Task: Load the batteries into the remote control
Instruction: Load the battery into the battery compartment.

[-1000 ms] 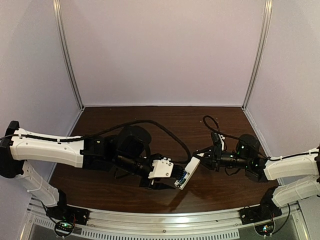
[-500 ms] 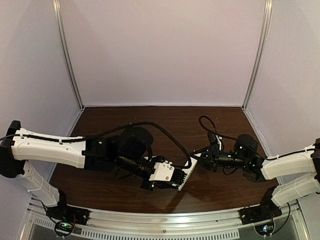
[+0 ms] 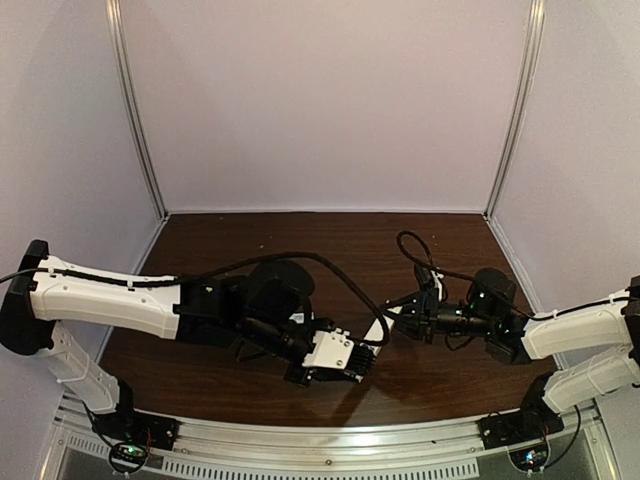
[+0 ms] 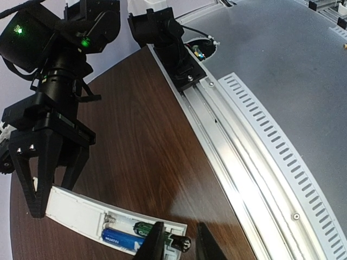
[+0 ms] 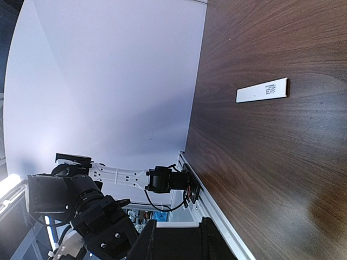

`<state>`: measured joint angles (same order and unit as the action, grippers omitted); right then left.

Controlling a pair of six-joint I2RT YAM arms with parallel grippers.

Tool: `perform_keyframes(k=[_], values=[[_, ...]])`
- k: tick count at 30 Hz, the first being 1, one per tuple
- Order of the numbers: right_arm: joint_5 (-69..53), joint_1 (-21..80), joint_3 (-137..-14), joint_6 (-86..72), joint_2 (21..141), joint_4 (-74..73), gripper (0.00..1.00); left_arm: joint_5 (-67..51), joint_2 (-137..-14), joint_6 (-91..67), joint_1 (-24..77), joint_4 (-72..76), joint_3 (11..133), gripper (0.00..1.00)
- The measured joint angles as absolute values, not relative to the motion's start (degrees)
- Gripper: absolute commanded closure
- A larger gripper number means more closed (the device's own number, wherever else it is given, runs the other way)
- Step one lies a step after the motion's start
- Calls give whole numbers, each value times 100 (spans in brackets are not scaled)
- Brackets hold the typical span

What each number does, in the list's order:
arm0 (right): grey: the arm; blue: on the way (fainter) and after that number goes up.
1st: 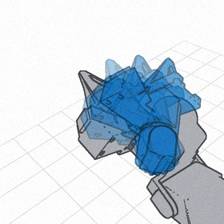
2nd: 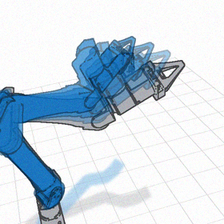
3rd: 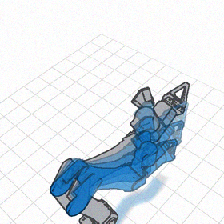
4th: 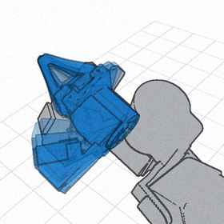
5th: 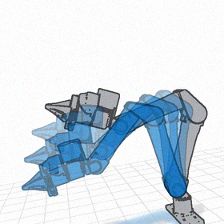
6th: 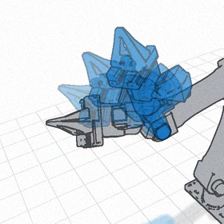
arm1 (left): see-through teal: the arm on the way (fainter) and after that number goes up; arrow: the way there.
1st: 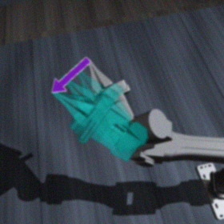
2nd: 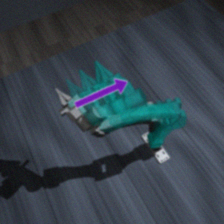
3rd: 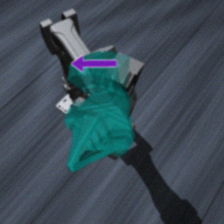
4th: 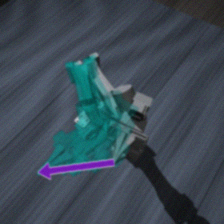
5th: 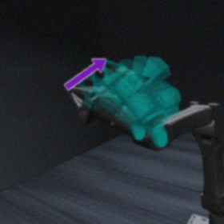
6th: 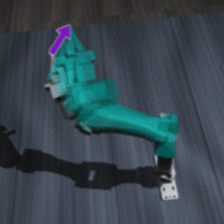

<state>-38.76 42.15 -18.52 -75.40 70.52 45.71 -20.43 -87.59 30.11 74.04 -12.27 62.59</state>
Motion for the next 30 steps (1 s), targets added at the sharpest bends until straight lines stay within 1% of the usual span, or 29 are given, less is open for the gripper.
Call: perform_keyframes(k=[9, 30], values=[[-3879, 4274, -1855, -7533, 7052, 4569, 100, -1870, -8875, 3000, 7404, -1236, 6313, 88], [-3861, 4418, -1979, -7426, 7052, 4466, 100, -1719, -9067, 2851, 7408, -1179, 6420, 96]])
